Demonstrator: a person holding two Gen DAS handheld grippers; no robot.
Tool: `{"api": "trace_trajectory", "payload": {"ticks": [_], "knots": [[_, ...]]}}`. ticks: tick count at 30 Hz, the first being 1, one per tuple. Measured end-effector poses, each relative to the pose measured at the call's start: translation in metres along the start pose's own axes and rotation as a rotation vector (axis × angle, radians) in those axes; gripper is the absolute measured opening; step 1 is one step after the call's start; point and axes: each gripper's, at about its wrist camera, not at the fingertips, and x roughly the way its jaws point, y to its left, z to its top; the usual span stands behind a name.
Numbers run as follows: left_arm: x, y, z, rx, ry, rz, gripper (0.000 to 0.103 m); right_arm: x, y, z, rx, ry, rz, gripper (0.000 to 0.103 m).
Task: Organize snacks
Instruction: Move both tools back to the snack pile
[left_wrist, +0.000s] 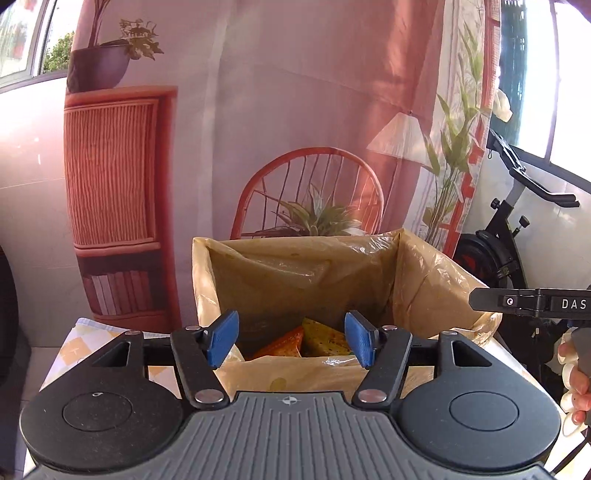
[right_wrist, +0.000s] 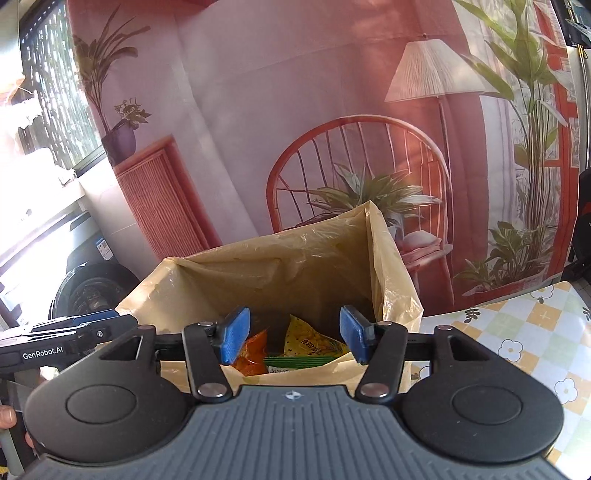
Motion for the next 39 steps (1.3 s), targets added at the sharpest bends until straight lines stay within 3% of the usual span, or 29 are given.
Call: {"api": "trace_trajectory", "payload": {"ticks": [6,11,22,30,39], "knots": [[-0.037,0.009,-0.013,0.009,-0.017,0.015,0.077,-0.031,0.017,-0.019,-0.070,-0.030,0.020,0.093],[-0.059,0.014,-0.035,-0.003,-0.004,0.025,0.079,-0.046,0.024,-0.049,-0.104,-0.013,0.008,0.103],[-0.062,0.025,-0.096,-0.064,0.098,0.069,0.079,-0.032,0.011,-0.113,-0.066,0.162,-0.103,0.103],[-0.065,0.030,-0.133,-0.123,0.169,0.085,0.079,-0.044,0.010,-0.152,-0.061,0.281,-0.159,0.103],[-0.069,0.032,-0.150,-0.144,0.203,0.101,0.079,-0.062,0.000,-0.184,0.067,0.452,-0.254,0.103]]}}
